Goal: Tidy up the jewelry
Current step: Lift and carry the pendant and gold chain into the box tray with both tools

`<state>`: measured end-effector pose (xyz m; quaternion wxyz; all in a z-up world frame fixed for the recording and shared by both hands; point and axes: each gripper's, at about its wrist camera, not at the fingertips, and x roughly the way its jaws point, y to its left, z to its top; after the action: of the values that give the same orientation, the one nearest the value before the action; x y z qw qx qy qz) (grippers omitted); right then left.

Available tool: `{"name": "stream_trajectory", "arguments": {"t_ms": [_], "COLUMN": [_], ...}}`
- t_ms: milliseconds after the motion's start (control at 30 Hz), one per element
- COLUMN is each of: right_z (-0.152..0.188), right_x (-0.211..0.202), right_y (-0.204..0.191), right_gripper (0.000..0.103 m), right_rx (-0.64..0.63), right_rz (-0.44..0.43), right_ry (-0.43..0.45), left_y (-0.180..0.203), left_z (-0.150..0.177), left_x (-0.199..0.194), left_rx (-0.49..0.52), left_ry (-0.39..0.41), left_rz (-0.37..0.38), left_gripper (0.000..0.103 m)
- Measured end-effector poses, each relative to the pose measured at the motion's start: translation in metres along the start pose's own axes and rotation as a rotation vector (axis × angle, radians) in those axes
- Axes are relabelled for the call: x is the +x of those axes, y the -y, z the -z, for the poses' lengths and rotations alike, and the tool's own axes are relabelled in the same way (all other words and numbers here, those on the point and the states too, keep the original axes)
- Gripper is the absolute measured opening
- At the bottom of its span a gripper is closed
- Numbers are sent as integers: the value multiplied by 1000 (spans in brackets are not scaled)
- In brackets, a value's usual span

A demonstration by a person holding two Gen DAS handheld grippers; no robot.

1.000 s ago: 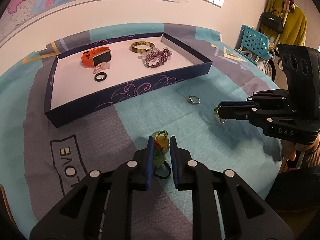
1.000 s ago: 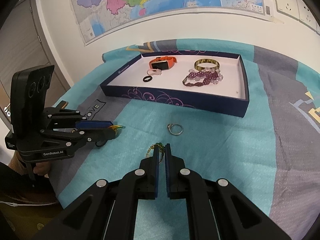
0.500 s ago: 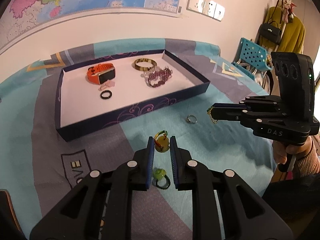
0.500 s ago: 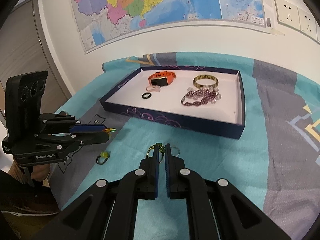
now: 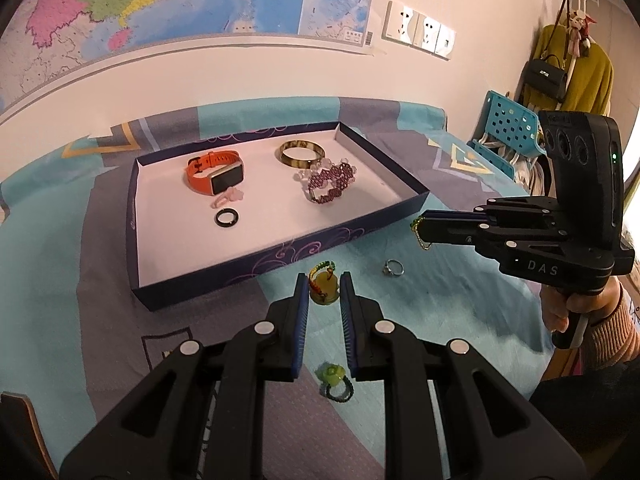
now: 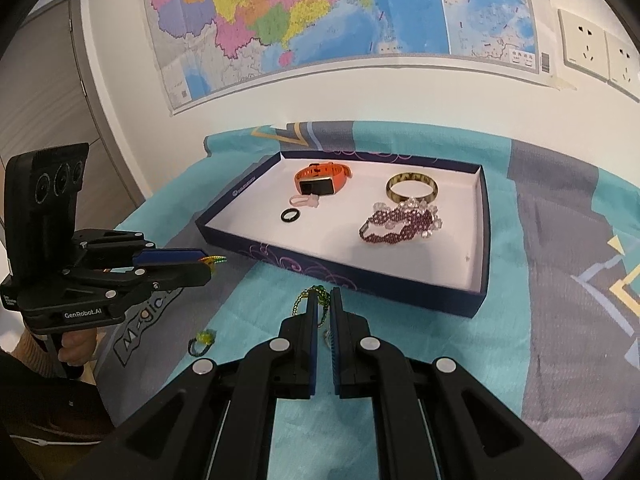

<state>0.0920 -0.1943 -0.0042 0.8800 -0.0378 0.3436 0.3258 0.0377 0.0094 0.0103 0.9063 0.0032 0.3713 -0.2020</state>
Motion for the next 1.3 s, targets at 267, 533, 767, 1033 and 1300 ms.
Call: {"name": "stream_trajectory", "arguments": {"t_ms": [267,533,767,1033,1300], "right_z": [-13,-19,-27,-33,-40], "right_x": [4,9,14,18,26], "right_y": [3,8,13,17,22], "right_gripper": [4,4,4,4,4], "right_rx": [-13,-10,-9,-14,-15], "right_rz": [9,23,33,40,49], "right_ry": [11,8,13,16,7], "left_y": [-1,-5,-7,-14,-19], "left_z": [-7,-14,-20,-29,-35], "left_x": [1,4,7,8,14], "left_rx": [3,3,7,5,2], "left_ry": [13,22,29,40,39], "left_rz": [-14,-32,-50,-71,-89], "left_gripper": [16,16,16,16,16]}}
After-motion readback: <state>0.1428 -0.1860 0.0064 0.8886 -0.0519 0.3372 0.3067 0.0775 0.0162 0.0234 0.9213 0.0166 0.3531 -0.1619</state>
